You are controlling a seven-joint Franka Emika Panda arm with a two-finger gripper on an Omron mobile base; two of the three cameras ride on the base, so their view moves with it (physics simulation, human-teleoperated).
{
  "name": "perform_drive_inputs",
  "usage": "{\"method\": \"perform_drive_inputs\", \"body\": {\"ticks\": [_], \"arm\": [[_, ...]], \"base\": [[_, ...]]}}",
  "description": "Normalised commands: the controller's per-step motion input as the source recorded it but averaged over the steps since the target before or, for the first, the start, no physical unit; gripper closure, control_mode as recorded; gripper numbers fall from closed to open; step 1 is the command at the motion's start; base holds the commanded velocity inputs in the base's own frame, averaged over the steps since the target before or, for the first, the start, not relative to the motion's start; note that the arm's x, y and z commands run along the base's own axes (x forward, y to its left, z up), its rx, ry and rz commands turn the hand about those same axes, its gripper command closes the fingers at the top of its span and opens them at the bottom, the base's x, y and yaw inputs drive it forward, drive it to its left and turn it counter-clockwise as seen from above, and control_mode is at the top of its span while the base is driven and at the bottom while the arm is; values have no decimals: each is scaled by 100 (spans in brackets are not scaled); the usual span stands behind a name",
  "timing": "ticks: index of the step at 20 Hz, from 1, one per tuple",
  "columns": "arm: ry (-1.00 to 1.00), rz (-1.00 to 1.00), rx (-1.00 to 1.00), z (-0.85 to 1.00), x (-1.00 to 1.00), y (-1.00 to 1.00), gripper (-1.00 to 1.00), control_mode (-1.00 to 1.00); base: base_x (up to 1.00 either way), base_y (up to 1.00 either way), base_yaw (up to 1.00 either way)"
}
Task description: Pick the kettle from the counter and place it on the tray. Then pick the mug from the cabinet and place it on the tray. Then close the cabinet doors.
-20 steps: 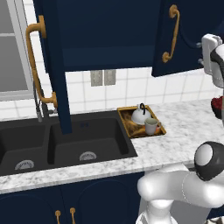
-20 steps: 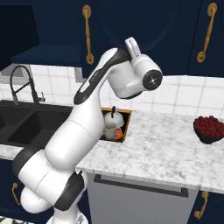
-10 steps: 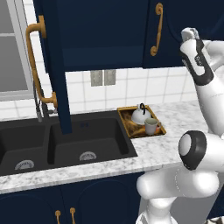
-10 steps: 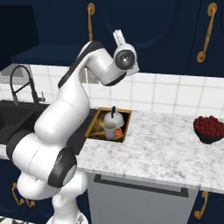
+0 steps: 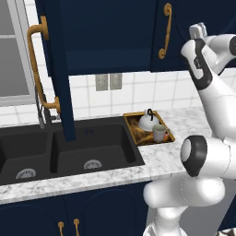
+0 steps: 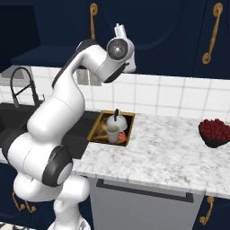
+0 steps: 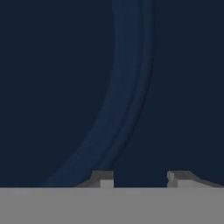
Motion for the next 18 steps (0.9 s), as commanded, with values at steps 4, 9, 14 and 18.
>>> {"method": "perform_drive_inputs", "body": {"ticks": [4, 9, 14, 18], "arm": [[7, -3, 13, -52, 100, 44, -100, -100], [6, -1, 13, -54, 90, 31, -100, -100], [-2, 0, 3, -21, 6, 29, -100, -100], [-2, 0, 0, 9, -54, 5, -100, -100]], "base": [[0, 0, 0], [0, 0, 0], [0, 0, 0], [0, 0, 0]]}}
